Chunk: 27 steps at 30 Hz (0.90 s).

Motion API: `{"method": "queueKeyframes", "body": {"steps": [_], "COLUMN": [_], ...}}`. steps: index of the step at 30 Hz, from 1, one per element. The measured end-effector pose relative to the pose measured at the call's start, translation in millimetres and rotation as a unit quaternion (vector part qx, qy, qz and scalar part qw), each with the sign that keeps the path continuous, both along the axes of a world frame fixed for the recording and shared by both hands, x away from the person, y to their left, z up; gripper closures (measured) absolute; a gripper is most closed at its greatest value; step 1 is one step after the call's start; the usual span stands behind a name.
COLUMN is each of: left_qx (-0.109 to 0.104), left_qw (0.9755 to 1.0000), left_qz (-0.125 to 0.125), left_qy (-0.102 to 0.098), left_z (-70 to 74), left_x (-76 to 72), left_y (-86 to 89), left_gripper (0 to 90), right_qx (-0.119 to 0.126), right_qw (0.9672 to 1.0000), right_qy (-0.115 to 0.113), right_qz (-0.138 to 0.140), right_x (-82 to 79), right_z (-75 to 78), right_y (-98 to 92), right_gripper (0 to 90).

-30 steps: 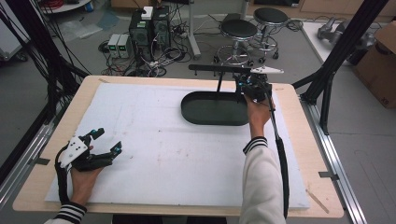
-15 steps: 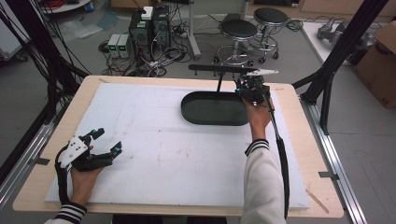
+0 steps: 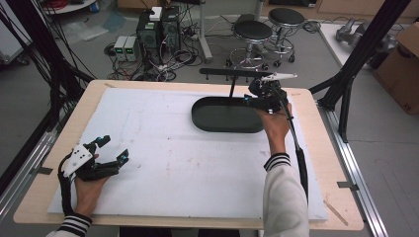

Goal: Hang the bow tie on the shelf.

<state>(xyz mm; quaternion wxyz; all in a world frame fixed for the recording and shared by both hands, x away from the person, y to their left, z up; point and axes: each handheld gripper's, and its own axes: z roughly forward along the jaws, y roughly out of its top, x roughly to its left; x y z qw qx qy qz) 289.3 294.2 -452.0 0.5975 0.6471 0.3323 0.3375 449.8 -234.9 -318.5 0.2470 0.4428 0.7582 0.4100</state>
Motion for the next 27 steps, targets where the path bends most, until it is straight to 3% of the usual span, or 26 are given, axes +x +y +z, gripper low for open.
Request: {"method": "queueKeyframes", "body": {"steps": [3,7,13,21,27], "left_qx": [0.002,0.000,0.002,0.003,0.007], "left_qw": [1.0000,1.0000,1.0000,1.0000,1.0000], "left_qz": [0.000,0.001,0.000,0.000,-0.001], "left_qy": [-0.001,0.000,0.000,0.000,0.001], "left_z": [0.1,0.0,0.1,0.2,0.5], "left_x": [-0.1,-0.1,-0.2,0.0,-0.9], "left_y": [-0.2,-0.1,-0.1,-0.4,-1.0], "left_gripper": [13.9,13.7,13.6,13.6,13.1], "right_qx": [0.030,0.057,0.088,0.117,0.137], "right_qw": [0.9986,0.9973,0.9934,0.9870,0.9797], "right_qy": [-0.042,-0.045,-0.072,-0.109,-0.145], "right_qz": [0.003,0.007,0.014,0.017,0.017], "right_x": [-16.1,-37.6,-80.5,-133.4,-165.5], "right_z": [3.3,1.4,-6.8,-33.5,-66.3], "right_y": [-5.2,-17.6,-32.8,-40.6,-41.3], "right_gripper": [33.2,30.1,26.7,23.0,19.8]}}
